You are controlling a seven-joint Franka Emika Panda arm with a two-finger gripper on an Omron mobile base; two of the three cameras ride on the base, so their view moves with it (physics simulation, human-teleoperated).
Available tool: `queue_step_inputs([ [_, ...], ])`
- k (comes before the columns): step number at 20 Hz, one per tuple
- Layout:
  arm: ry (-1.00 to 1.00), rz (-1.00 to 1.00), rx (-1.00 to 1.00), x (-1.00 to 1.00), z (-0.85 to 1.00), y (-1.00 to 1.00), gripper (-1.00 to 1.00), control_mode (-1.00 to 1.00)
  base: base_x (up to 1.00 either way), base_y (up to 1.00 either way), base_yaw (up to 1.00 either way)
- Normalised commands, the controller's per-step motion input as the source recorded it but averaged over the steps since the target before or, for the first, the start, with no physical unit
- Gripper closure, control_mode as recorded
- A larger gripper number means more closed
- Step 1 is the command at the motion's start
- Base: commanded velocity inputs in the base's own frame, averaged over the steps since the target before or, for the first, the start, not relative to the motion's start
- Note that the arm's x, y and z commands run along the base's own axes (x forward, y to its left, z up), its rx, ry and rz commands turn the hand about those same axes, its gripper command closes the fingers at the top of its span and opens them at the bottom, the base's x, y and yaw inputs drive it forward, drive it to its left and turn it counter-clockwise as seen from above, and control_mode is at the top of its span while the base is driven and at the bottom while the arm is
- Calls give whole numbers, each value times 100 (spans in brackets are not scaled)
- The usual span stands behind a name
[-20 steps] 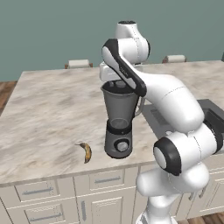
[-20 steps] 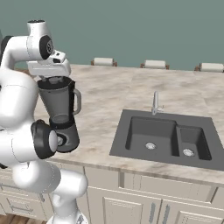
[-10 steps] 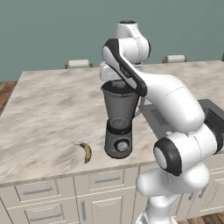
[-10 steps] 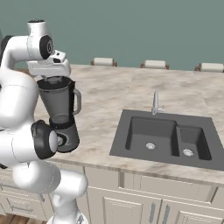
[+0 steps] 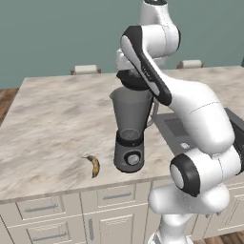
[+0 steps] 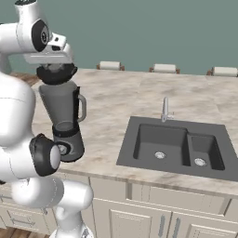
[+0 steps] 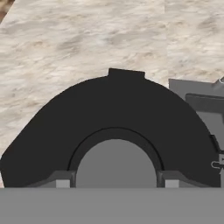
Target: Open the blender lid, put the banana in the blender, close the lid, and start the blender.
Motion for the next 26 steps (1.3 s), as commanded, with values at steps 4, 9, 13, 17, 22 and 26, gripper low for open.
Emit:
queue_step_inputs([
  [4,-13,0,4,-47,21,-87,100,-100,0,0,0],
  [9,0,-1,17,-60,-27,-100,100,-100,0,0,0],
  [13,0,0,23,-45,-93,-100,100,-100,0,0,0],
  [17,7,0,17,-25,-100,-100,100,-100,0,0,0],
  [22,12,0,4,0,-100,-88,100,-100,0,0,0],
  [26,12,0,0,15,-100,-29,100,-100,0,0,0],
])
